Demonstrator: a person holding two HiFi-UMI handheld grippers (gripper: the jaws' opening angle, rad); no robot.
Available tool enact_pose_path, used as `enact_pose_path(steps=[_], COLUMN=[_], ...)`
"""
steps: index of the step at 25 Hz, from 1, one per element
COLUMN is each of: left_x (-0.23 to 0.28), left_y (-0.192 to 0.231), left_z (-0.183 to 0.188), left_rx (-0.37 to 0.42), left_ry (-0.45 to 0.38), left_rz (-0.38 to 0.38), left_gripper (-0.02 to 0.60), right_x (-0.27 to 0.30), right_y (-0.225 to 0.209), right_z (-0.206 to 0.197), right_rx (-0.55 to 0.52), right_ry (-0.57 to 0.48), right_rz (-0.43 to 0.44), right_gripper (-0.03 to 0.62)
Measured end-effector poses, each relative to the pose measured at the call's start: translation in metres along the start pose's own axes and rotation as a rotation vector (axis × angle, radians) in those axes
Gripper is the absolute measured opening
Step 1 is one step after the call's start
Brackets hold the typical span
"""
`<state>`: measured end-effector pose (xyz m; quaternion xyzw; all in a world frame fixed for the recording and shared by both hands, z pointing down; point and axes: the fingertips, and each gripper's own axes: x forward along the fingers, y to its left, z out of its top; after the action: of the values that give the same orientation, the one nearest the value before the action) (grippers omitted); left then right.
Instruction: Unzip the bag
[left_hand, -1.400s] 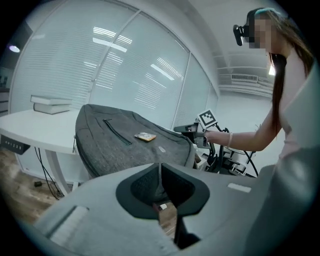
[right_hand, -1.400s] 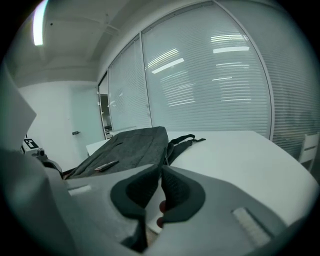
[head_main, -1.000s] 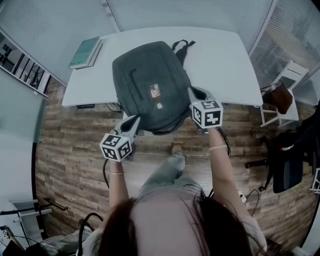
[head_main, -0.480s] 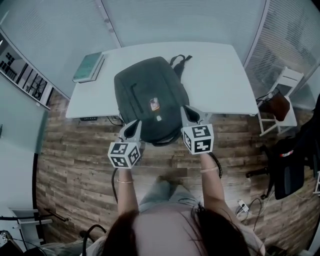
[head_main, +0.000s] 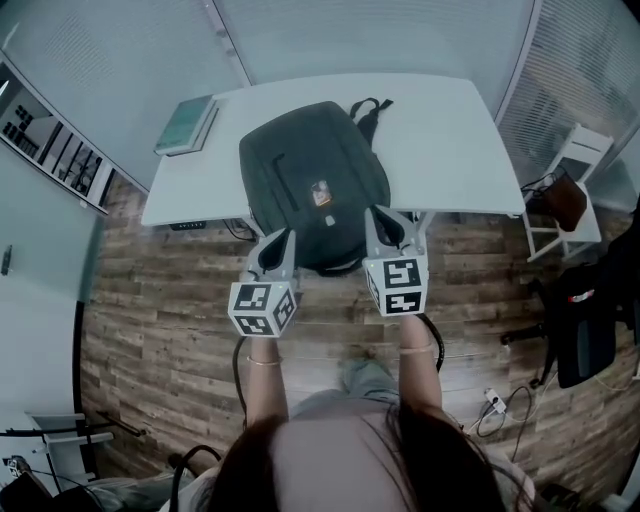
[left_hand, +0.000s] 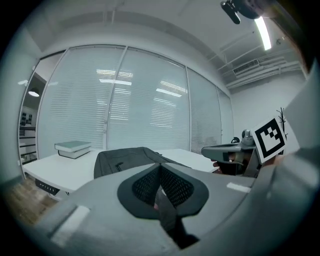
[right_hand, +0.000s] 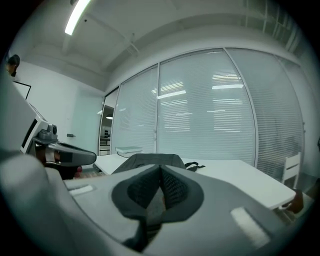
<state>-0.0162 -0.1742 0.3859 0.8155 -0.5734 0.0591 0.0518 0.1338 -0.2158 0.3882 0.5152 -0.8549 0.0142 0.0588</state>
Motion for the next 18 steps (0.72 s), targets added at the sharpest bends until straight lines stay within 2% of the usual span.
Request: enact_pose_path(steps=[9,18], left_x=[-0.054,-0.110], left_y=[-0.029,-0.062], left_z=[0.015,0.026], left_rx=[0.003,0.025], left_ry=[-0.041,-0.071], left_rz=[-0.033,-0.073], left_gripper=[0.009,0.010], right_x=[-0.062,-0.117], right_y=[0.022,0.061], right_z=[0.021,0.040], right_rx=[-0.009,-0.035], right_ry=[-0.031,-0.064], right_rz=[-0.027,0.010], right_gripper=[0.003,0.003])
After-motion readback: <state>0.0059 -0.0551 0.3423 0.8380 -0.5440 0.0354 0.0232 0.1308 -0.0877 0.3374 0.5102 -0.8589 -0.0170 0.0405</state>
